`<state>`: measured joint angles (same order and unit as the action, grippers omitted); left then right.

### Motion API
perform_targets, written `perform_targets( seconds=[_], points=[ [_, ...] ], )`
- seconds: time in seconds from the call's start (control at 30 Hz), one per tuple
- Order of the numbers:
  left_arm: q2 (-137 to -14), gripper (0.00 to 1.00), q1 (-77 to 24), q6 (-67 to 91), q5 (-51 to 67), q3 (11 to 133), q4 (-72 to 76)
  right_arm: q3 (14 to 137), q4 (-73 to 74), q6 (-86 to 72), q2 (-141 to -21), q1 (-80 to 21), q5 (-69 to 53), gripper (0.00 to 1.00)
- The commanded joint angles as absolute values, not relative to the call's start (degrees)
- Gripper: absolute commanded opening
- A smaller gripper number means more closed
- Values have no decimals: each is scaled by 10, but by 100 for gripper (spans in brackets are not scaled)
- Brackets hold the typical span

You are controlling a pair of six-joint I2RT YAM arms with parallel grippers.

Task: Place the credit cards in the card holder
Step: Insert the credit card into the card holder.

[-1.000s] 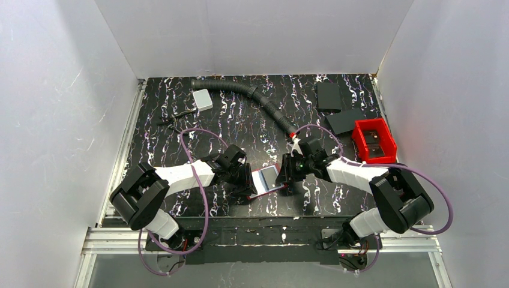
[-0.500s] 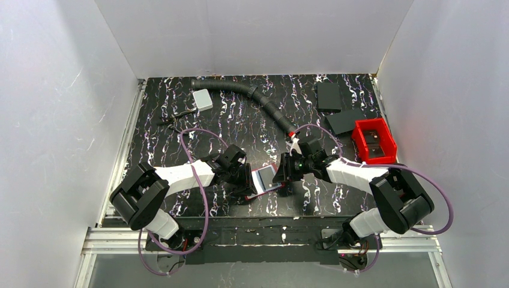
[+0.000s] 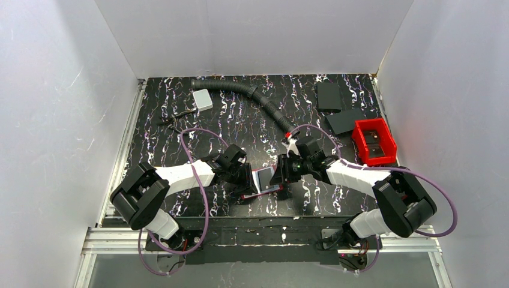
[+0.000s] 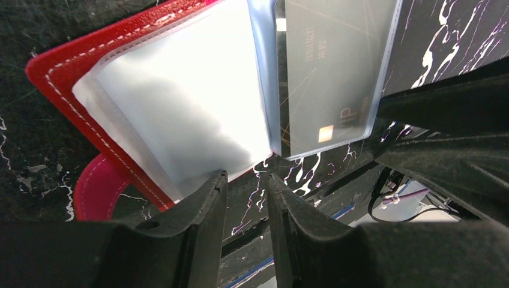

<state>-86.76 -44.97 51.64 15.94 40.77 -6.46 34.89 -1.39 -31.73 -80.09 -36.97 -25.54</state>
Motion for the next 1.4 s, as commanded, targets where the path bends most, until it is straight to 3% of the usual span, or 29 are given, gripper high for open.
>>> perform_targets(
  seconds=[0.0, 0.17, 0.4, 0.87, 1.07, 1.37],
  points=[
    [-871, 29, -450, 517, 163, 402, -71, 375, -34, -326, -789, -383, -286, 40],
    [-869, 29, -450, 518, 162, 399, -70, 369, -67, -351, -785, -386, -295, 36],
    [-864, 28, -450, 521, 161, 390, -65, 352, -146, -406, -802, -386, -315, 36],
    [-858, 27, -450, 523, 161, 382, -59, 356, -168, -412, -842, -399, -311, 39],
    [-842, 27, -450, 517, 153, 387, -79, 397, 14, -315, -817, -397, -186, 45],
    [-857, 26, -450, 516, 157, 393, -70, 387, 35, -314, -808, -396, -151, 51]
  ],
)
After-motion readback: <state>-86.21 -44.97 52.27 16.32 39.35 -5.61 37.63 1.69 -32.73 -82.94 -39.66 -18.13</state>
